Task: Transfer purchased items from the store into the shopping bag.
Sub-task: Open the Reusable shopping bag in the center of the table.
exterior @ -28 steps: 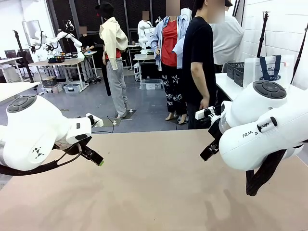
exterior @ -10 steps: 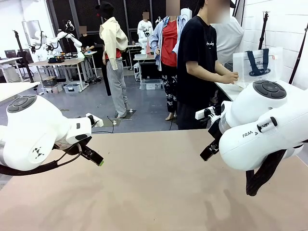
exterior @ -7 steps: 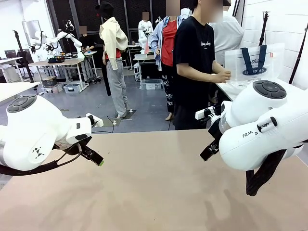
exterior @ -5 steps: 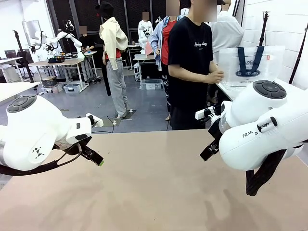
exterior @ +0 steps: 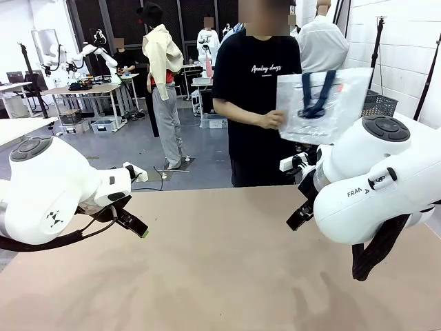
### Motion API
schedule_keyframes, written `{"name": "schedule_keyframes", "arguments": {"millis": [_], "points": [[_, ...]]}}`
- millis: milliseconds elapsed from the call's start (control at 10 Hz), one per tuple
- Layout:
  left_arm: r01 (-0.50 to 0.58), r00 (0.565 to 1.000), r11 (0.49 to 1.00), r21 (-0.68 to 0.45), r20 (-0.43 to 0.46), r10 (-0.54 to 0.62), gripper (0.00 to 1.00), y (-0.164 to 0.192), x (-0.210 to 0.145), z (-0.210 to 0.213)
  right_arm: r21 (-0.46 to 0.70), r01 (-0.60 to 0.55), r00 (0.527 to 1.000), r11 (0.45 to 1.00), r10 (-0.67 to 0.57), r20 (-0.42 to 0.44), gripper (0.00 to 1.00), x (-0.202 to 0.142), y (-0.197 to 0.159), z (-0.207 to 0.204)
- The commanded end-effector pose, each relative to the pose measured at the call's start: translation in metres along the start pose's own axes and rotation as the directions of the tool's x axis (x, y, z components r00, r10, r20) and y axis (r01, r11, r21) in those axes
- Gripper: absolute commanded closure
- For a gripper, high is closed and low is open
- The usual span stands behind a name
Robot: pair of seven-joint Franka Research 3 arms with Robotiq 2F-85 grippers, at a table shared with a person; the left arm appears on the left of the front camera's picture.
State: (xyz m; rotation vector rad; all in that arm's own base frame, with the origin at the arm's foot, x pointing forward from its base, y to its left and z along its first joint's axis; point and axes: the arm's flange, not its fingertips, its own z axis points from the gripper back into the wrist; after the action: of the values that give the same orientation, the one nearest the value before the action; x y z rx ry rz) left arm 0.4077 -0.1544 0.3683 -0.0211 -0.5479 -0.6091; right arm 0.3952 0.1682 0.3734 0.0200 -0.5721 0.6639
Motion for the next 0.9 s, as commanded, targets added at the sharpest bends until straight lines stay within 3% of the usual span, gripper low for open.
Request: {"name": "schedule_keyframes", "arguments": {"millis": [0,800], "points": [[-0.003,1.000,1.000,0.000,0.000,0.003,0.00,0.0013,-0.0006,0.0000,0.000,0.000,1.000,1.000,0.000,0.000,0.00,0.0000,-0.0001,0.0000],[-0.003,1.000,1.000,0.000,0.000,0.003,0.00,0.0013,-0.0006,0.0000,0.000,0.000,1.000,1.000,0.000,0.000,0.00,0.0000,-0.0001,0.0000]]}}
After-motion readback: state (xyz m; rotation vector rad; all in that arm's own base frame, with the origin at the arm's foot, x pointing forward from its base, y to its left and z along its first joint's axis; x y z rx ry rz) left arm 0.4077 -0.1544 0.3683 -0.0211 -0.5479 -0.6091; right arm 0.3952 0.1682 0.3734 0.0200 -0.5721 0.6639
